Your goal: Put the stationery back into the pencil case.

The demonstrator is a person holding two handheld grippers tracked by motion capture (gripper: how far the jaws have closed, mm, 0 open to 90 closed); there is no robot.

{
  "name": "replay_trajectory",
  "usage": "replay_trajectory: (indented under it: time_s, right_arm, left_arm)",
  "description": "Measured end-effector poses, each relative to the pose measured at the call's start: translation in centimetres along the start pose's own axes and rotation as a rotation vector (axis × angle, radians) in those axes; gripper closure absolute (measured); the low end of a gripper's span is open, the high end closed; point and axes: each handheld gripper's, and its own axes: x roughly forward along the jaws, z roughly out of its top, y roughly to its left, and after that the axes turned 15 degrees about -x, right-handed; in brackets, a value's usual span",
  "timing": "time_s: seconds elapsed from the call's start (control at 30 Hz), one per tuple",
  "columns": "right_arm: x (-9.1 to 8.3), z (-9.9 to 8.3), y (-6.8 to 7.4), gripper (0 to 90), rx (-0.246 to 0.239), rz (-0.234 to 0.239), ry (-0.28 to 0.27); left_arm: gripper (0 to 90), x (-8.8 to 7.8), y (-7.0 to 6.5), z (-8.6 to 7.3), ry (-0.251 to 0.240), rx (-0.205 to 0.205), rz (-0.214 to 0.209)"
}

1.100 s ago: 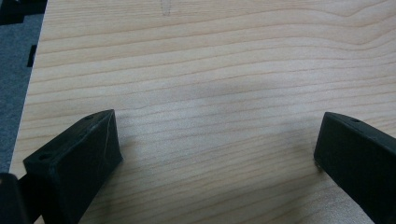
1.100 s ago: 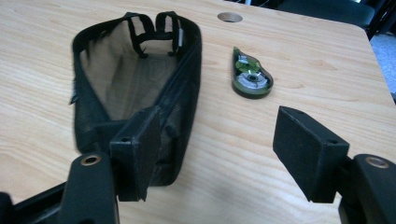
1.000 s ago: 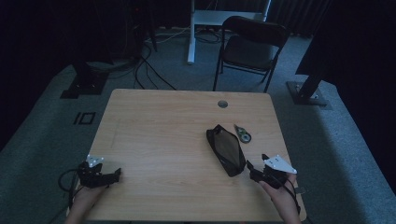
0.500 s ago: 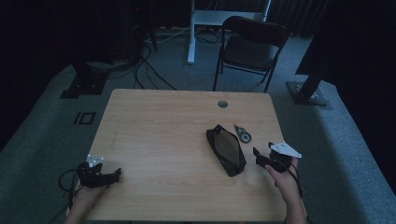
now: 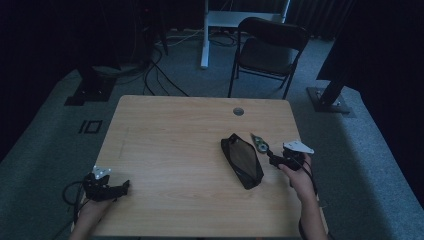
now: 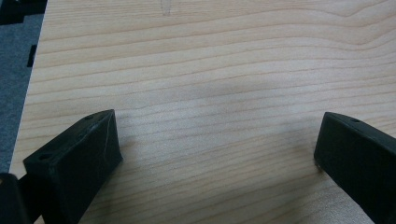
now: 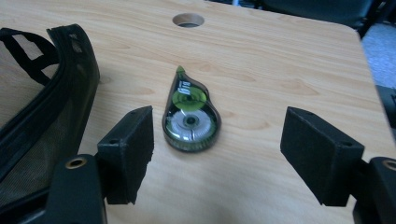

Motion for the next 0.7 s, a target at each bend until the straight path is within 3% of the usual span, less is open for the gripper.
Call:
replay_trajectory:
  time_s: [0.17,0.5,0.7]
  right_arm:
    - [1.5,0.4,-0.2,26.4,-0.029,0.021,0.022]
    - [4.6,1.0,-0.6,26.8,0.002,0.037,0.075]
    - [6.2,1.7,-0.5,29.1,-0.024,0.043,0.114]
  left_arm:
    - [0.5,0.0,0.0,0.0,0.000,0.000,0.000]
    - [0.5,0.0,0.0,0.0,0.000,0.000,0.000]
    - [0.5,0.0,0.0,0.0,0.000,0.000,0.000]
